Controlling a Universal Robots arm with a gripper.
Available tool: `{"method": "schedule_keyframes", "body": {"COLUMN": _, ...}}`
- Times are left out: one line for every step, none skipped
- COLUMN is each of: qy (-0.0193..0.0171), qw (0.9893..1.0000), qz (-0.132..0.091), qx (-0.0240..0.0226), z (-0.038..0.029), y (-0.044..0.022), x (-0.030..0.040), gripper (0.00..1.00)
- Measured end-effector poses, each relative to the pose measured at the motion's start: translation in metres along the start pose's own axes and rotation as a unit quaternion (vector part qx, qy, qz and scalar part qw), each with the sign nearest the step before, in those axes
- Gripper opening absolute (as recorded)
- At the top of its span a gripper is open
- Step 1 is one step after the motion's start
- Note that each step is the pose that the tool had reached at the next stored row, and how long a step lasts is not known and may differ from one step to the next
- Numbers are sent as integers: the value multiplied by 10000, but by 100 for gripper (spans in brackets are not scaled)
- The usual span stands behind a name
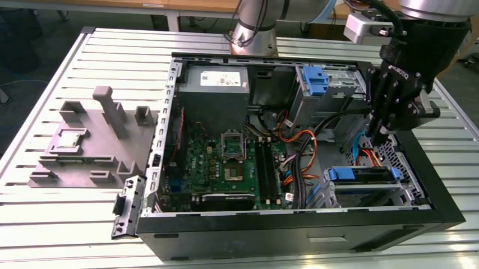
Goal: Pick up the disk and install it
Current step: 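Insert the second disk wire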
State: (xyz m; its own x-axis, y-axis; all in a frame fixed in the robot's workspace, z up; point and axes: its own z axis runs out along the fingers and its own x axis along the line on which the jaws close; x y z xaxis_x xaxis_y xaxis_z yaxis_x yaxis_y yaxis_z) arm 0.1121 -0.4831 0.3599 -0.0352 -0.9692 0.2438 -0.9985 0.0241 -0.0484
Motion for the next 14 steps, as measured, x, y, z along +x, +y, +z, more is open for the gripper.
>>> {"method": "schedule_keyframes", "body": {"qy": 4, "qw": 10000, "qz": 0, "qx": 0, "z": 2, "y": 0, "x": -1, "gripper": 25}}
{"method": "schedule_keyframes", "body": {"qy": 9, "qw": 10000, "qz": -1, "qx": 0, "z": 4, "y": 0, "x": -2, "gripper": 25}}
{"method": "schedule_keyframes", "body": {"qy": 18, "qw": 10000, "qz": -1, "qx": 1, "z": 7, "y": 0, "x": -2, "gripper": 31}}
{"method": "schedule_keyframes", "body": {"qy": 27, "qw": 10000, "qz": -1, "qx": 1, "z": 11, "y": 0, "x": -3, "gripper": 31}}
{"method": "schedule_keyframes", "body": {"qy": 35, "qw": 10000, "qz": -2, "qx": 1, "z": 16, "y": 1, "x": -4, "gripper": 31}}
{"method": "schedule_keyframes", "body": {"qy": 42, "qw": 10000, "qz": -2, "qx": 1, "z": 22, "y": 1, "x": -5, "gripper": 31}}
{"method": "schedule_keyframes", "body": {"qy": 47, "qw": 10000, "qz": -2, "qx": 2, "z": 27, "y": 1, "x": -7, "gripper": 31}}
{"method": "schedule_keyframes", "body": {"qy": 50, "qw": 10000, "qz": -2, "qx": 2, "z": 32, "y": 1, "x": -8, "gripper": 31}}
{"method": "schedule_keyframes", "body": {"qy": 52, "qw": 10000, "qz": -2, "qx": 2, "z": 38, "y": 1, "x": -9, "gripper": 30}}
{"method": "schedule_keyframes", "body": {"qy": 55, "qw": 10000, "qz": -2, "qx": 2, "z": 41, "y": 1, "x": -10, "gripper": 23}}
{"method": "schedule_keyframes", "body": {"qy": 57, "qw": 10000, "qz": -2, "qx": 2, "z": 45, "y": 2, "x": -11, "gripper": 23}}
{"method": "schedule_keyframes", "body": {"qy": 58, "qw": 10000, "qz": -2, "qx": 2, "z": 48, "y": 1, "x": -12, "gripper": 17}}
{"method": "schedule_keyframes", "body": {"qy": 59, "qw": 10000, "qz": -3, "qx": 2, "z": 50, "y": 1, "x": -13, "gripper": 16}}
{"method": "schedule_keyframes", "body": {"qy": 59, "qw": 10000, "qz": -3, "qx": 2, "z": 52, "y": 1, "x": -13, "gripper": 16}}
